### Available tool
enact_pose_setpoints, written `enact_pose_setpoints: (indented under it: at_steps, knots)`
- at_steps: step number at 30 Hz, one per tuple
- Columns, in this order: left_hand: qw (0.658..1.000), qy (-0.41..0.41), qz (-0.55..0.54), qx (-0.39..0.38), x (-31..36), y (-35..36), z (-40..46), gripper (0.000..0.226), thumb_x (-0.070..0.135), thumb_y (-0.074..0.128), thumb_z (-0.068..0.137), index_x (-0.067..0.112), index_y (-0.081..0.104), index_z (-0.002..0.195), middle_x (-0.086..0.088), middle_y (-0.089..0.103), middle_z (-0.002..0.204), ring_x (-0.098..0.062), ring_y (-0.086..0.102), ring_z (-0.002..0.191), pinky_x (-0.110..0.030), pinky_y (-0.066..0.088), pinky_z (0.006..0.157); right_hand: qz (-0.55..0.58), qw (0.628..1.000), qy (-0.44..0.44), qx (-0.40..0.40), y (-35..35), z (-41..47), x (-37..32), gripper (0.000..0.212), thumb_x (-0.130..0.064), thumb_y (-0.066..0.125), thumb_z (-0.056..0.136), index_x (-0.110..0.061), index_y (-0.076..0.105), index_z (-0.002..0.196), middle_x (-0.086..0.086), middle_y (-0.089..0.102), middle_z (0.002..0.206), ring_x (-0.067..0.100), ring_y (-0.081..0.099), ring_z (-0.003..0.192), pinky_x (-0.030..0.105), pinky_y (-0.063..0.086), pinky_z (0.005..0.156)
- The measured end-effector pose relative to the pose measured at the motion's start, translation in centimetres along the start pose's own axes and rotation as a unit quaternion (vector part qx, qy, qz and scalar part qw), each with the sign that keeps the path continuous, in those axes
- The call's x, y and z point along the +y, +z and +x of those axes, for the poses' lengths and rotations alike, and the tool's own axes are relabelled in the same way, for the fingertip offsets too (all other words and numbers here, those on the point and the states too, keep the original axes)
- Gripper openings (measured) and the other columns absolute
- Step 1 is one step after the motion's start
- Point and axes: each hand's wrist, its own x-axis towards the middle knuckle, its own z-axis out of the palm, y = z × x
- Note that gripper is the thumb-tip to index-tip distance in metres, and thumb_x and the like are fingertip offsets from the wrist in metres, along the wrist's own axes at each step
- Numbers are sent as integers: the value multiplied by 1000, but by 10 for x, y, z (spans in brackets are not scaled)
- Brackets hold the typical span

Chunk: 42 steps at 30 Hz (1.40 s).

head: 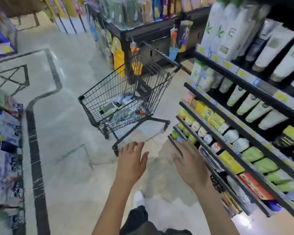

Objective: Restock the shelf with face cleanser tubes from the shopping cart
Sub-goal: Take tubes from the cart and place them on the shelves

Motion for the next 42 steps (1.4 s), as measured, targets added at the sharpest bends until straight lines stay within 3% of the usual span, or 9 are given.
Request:
enact_pose_setpoints:
  at_steps: [4, 8, 15, 23, 26, 31, 36, 42]
  knots:
    - [999, -51, 4, 6, -49, -11, 18, 39, 43, 55, 100, 22, 62, 132, -3, 64, 123, -32, 60, 113, -47, 50, 94, -6, 999, -16, -37, 19, 41, -29, 52, -46, 49, 102, -29, 50, 152, -3, 43, 160, 19, 32, 152, 46, 34, 121]
    - [996, -84, -1, -12, -93, -24, 48, 42, 45, 48, 103, 25, 57, 138, 1, 60, 128, -27, 54, 120, -45, 45, 101, -26, 998, -32, -57, 44, 86, -60, 61, -60, 36, 99, -27, 53, 148, -4, 49, 155, 21, 39, 148, 46, 40, 116]
    - [993, -104, -11, -60, -146, -28, 99, 42, 47, 44, 104, 28, 53, 140, 2, 56, 133, -25, 50, 124, -41, 42, 105, -11, 997, -14, -76, 77, 143, -93, 46, -41, 55, 103, -29, 53, 147, -4, 48, 155, 17, 36, 148, 43, 38, 118]
    - [988, -111, -22, -106, -174, -9, 175, 43, 47, 44, 104, 29, 49, 143, 1, 54, 139, -25, 49, 127, -42, 41, 106, 0, 994, 30, -105, 92, 212, -96, 46, -34, 54, 104, -25, 52, 149, -4, 46, 156, 15, 36, 147, 38, 33, 121]
    - [985, -120, -25, -117, -183, 0, 210, 43, 47, 45, 104, 29, 49, 143, 2, 53, 138, -25, 48, 127, -42, 41, 107, 10, 993, 35, -112, 98, 256, -99, 44, -35, 55, 103, -27, 53, 146, -6, 49, 152, 15, 41, 142, 36, 37, 117]
    - [980, -154, -9, -123, -205, 14, 273, 39, 43, 48, 102, 24, 55, 135, -3, 57, 129, -30, 53, 120, -44, 45, 97, 13, 989, 4, -148, 111, 351, -107, 43, -31, 58, 103, -26, 55, 145, -4, 53, 149, 19, 46, 139, 41, 42, 114]
    - [970, -208, -12, -123, -227, 15, 334, 46, 40, 50, 102, 28, 48, 146, -3, 58, 133, -30, 53, 123, -44, 46, 99, 13, 979, -37, -201, 119, 450, -128, 43, -35, 56, 103, -29, 53, 146, -6, 49, 153, 20, 47, 139, 43, 45, 111]
    - [953, -270, -25, -133, -253, 26, 385, 44, 35, 52, 102, 21, 52, 144, -6, 57, 136, -30, 52, 124, -44, 45, 101, -24, 959, -71, -274, 158, 546, -151, 43, -33, 57, 103, -23, 54, 146, 0, 53, 146, 26, 50, 134, 42, 43, 109]
